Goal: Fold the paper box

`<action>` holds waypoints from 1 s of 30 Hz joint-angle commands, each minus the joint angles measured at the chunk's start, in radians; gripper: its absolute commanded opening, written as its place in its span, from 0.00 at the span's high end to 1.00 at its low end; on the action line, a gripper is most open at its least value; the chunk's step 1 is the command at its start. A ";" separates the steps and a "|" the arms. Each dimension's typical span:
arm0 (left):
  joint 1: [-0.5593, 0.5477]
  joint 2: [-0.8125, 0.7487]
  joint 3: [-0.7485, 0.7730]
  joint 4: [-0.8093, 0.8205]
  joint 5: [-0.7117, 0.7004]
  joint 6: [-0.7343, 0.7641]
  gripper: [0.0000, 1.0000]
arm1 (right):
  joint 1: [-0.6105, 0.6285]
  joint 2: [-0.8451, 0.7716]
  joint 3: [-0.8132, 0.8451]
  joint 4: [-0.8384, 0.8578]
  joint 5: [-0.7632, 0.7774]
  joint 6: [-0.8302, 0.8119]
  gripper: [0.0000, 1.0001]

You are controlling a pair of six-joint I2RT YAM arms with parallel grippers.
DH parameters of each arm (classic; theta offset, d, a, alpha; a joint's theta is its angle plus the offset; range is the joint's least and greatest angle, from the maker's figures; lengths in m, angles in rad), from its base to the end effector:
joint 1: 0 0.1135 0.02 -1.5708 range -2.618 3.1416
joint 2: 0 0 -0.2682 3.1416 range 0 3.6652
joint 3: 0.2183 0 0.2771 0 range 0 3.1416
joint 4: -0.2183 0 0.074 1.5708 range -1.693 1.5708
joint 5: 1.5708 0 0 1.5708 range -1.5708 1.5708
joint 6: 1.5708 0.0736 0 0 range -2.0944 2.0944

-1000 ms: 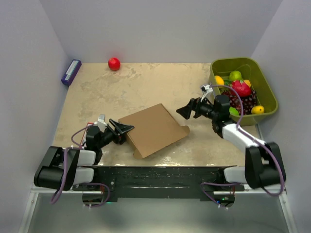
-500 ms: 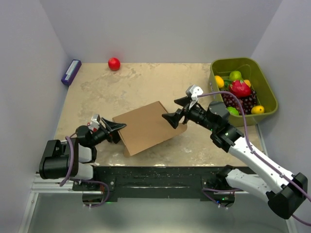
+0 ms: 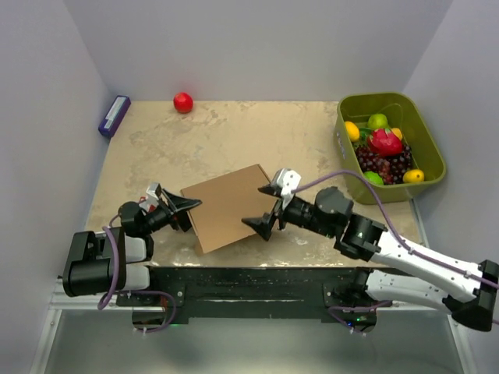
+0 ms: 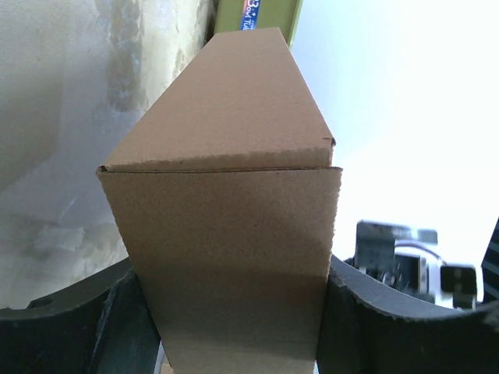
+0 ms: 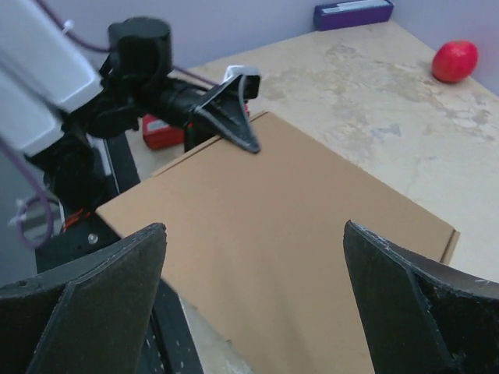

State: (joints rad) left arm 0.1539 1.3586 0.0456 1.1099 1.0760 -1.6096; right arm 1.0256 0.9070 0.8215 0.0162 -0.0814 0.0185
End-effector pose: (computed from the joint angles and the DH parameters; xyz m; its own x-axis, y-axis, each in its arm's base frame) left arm 0.2048 -0.0338 0.1074 -0.7707 -0.5997 0.2154 -0.2294 -0.0542 -0.9718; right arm 0.1382 0.2395 0.3512 -0.0525 -0.0509 -0.9973 -0.8934 0.4485 0.0241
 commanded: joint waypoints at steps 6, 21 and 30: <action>0.010 -0.078 -0.188 -0.025 0.047 0.005 1.00 | 0.563 0.188 0.053 -0.168 0.773 -0.347 0.01; 0.010 -0.105 -0.243 0.028 0.075 -0.030 1.00 | 0.696 0.406 -0.057 0.175 1.117 -0.825 0.01; 0.009 -0.096 -0.288 0.182 0.078 -0.142 1.00 | 0.673 0.467 -0.064 0.150 1.042 -0.833 0.01</action>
State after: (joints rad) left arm 0.1558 1.2694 0.0456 1.1545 1.1278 -1.6756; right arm 1.7042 1.3441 0.7433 0.1474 0.9894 -0.7986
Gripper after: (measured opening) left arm 0.676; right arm 0.987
